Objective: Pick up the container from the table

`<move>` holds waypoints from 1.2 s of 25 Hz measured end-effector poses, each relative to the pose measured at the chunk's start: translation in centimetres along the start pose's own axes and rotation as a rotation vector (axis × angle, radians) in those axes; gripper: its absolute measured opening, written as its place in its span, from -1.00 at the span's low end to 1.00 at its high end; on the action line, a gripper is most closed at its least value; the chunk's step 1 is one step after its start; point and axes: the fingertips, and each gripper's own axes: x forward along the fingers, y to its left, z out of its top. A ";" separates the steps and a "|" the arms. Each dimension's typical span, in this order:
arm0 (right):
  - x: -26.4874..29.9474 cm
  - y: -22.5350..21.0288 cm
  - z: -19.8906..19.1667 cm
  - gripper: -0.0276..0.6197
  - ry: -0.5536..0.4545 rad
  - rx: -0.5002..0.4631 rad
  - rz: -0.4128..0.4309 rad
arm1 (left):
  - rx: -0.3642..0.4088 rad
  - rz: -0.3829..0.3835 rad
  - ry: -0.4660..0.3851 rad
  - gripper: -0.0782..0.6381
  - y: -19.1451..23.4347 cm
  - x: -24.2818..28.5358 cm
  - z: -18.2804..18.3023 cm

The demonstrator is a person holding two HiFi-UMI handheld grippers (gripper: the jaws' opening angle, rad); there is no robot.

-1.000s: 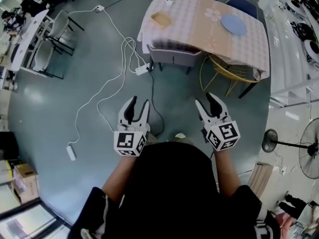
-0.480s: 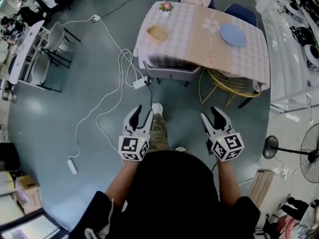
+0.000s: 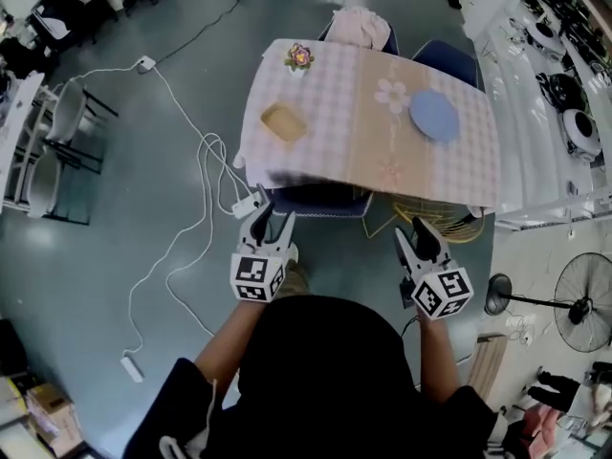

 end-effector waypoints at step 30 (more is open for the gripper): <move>21.3 -7.6 7.5 -0.40 0.054 0.057 0.172 | 0.148 0.049 0.685 -0.28 16.3 32.6 -17.3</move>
